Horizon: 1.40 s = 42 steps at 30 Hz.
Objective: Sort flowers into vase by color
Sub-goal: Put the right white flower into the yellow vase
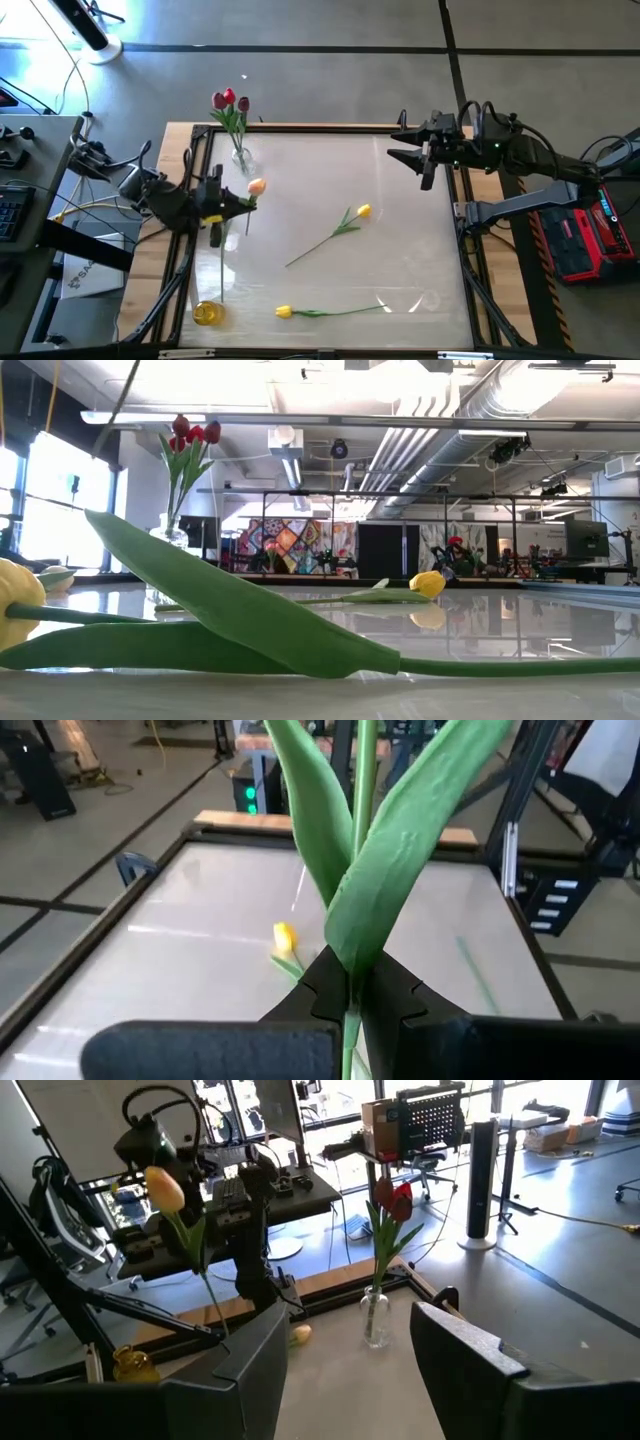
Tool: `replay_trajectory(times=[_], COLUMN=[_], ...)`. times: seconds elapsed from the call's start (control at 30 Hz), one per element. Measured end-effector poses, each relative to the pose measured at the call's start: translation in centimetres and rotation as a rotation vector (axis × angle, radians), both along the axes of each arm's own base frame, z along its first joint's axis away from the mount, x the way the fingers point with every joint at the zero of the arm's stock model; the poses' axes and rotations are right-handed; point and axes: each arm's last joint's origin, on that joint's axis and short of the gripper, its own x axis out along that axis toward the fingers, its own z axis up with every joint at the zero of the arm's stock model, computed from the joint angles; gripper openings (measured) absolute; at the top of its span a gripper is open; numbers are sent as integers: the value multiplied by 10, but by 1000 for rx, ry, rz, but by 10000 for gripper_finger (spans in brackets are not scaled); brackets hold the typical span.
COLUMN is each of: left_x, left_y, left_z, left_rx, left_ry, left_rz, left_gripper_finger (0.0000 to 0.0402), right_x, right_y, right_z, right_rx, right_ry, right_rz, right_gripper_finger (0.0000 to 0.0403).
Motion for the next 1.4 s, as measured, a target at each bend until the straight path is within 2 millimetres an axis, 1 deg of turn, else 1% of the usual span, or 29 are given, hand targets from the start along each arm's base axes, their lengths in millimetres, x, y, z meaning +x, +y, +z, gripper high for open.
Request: replay_trajectory(times=[0.13, 0.37, 0.47, 0.63, 0.77, 0.87, 1.0, 1.2, 1.33, 1.4], left_x=[-9, -47, -58, -70, -75, -76, -75, -66, -64, -64], left_y=[-3, 2, 1, -3, -10, -15, -26, -51, -67, -74], left_z=[-8, -20, -20, -12, -5, -1, 2, 7, 11, 10], left_rx=[-34, -163, -233, -297, -312, -303, -272, -192, -224, -258], left_ry=[-14, -30, -52, -76, -106, -133, -163, -240, -285, -269], left_rz=[10, 13, -73, -293, -459, -540, -611, -688, -742, -762], left_gripper_finger=[0, 0, 0, 0, 0, 0, 0, 0, 0, 0], right_x=[0, 0, 0, 0, 0, 0, 0, 0, 0, 0], right_y=[0, 0, 0, 0, 0, 0, 0, 0, 0, 0], right_z=[0, 0, 0, 0, 0, 0, 0, 0, 0, 0], right_rx=[0, 0, 0, 0, 0, 0, 0, 0, 0, 0], right_ry=[0, 0, 0, 0, 0, 0, 0, 0, 0, 0], right_rz=[0, 0, 0, 0, 0, 0, 0, 0, 0, 0], right_gripper_finger=[199, 199, 199, 199, 199, 199, 199, 199, 199, 199])
